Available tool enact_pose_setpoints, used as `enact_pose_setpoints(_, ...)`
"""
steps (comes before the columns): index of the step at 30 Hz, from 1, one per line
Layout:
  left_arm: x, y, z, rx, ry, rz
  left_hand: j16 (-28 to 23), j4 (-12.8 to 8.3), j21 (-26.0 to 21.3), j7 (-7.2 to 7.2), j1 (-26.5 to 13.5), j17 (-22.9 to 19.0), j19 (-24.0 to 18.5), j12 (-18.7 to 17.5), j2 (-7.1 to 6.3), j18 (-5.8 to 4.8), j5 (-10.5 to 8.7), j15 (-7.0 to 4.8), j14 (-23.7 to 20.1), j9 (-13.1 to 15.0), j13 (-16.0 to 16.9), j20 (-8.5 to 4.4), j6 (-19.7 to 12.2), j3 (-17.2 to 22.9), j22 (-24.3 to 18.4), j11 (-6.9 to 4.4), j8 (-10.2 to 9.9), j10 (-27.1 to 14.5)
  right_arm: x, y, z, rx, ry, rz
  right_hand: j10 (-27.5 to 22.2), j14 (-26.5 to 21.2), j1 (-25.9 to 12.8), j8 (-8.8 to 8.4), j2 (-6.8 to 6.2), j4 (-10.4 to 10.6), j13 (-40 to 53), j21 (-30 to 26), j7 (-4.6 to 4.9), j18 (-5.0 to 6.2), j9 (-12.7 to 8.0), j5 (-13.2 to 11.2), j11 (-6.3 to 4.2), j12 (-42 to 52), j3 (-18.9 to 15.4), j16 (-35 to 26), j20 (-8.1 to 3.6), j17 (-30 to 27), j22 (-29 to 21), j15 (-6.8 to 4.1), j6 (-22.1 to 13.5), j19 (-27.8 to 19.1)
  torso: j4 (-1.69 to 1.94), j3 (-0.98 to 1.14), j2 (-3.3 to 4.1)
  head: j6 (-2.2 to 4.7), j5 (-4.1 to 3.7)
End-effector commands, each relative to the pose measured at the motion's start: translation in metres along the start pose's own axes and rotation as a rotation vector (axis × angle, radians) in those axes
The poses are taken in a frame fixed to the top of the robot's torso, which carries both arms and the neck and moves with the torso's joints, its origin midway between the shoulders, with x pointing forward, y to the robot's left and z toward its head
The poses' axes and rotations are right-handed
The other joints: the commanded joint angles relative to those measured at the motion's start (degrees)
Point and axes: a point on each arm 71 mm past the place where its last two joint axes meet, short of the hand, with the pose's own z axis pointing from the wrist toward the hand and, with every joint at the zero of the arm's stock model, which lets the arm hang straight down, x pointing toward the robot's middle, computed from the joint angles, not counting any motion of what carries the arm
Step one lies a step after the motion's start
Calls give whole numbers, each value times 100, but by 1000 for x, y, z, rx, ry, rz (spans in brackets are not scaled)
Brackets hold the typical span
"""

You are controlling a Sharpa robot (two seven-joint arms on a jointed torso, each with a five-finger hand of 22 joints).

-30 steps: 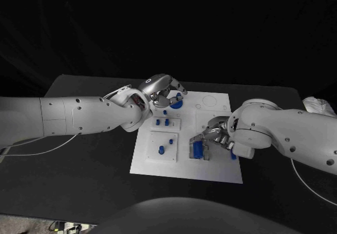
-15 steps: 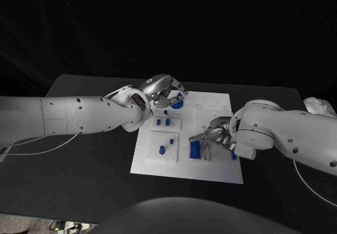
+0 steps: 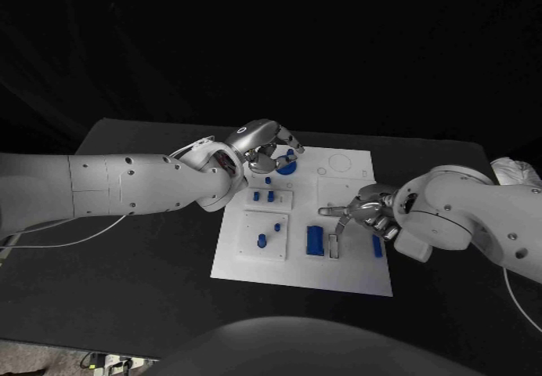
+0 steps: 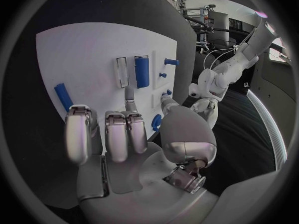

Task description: Assemble the parts on the task board

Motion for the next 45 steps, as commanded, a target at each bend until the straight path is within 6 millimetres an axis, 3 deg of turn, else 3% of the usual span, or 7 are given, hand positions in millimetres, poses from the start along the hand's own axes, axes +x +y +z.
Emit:
enact_pose_setpoints(1, 0, -3, 0, 20, -4, -7, -32, -10, -25, 13, 54, 3, 111, -33, 8, 25, 26, 26, 168, 7, -4, 30, 45, 42, 1178, -14, 33, 44, -6, 0, -13, -197, -93, 75, 586, 588, 420, -32, 129, -189, 1510, 171, 35, -97, 17, 608, 25, 22, 76, 20, -2, 1510, 1298, 29, -219, 403, -2, 2, 4, 1, 10)
enact_pose_setpoints(4, -1, -4, -1, 28, -14, -12, -24, -12, -16, 11, 74, 15, 114, -28, 11, 24, 43, 25, 171, 8, -2, 30, 46, 54, 1181, -16, 33, 63, -8, -11, -25, -281, -147, 76, 586, 588, 1006, -104, 213, -500, 1510, 172, 113, -98, 9, 1195, 83, 22, 228, 20, 34, 1510, 1297, 73, -546, 396, -11, 4, 0, 1, 33)
enact_pose_setpoints(8, -3, -3, -2, 31, -22, -16, -19, -12, -13, 12, 88, 20, 115, -22, 11, 23, 55, 24, 172, 9, 0, 29, 44, 61, 1181, -15, 31, 82, -16, -36, -44, -341, -306, -6, 586, 588, 1434, -18, 278, -707, 1510, 272, 151, -119, 37, 1181, 130, 22, 283, 20, 88, 1510, 1325, 128, -631, 421, -21, 2, -9, 1, 25)
enact_pose_setpoints(16, -3, -2, -2, 34, -26, -16, -21, -10, -17, 22, 102, 17, 114, -15, 13, 24, 67, 24, 172, 13, 1, 29, 54, 70, 1181, -11, 36, 104, -28, -88, -57, -152, -379, -97, 586, 588, 1155, 875, 348, -293, 1510, 356, -140, -131, 607, 1018, -128, 22, -114, 20, -32, 1510, 1344, -74, -55, 449, -28, 0, -17, 1, -106)
enact_pose_setpoints(21, -3, -2, -2, 35, -24, -17, -21, -10, -17, 22, 102, 17, 114, -15, 13, 24, 67, 24, 172, 13, 1, 29, 54, 70, 1181, -11, 36, 104, -25, -106, -56, 20, -311, -141, 586, 588, 863, 1169, 369, 42, 1510, 648, -210, -197, 957, 1493, -190, 22, -325, 20, -140, 1510, 1432, -152, -144, 545, -19, 3, -1, 1, -132)
enact_pose_setpoints(34, -2, -1, -3, 28, -16, -16, -19, -10, -18, 29, 112, 19, 113, -11, 12, 24, 77, 25, 172, 16, 1, 29, 63, 76, 1180, -7, 41, 118, -17, -101, -41, 195, -190, -231, 586, 588, 630, 1685, 411, 439, 1510, 657, -286, -199, 1808, 1180, -261, 22, -596, 20, -206, 1510, 1433, -216, -296, 548, -10, -4, -10, 1, -87)
enact_pose_setpoints(45, -2, 1, -3, 23, -9, -16, -21, -7, -21, 48, 118, 16, 112, -12, 7, 24, 83, 29, 171, 22, 0, 31, 85, 77, 1180, 3, 52, 126, -14, -88, -29, 213, -131, -258, 586, 588, 829, 1777, 407, 418, 1510, 527, -295, -168, 2199, 2029, -271, 22, -548, 20, -229, 1510, 1391, -235, -518, 508, -21, -2, -8, 1, -102)
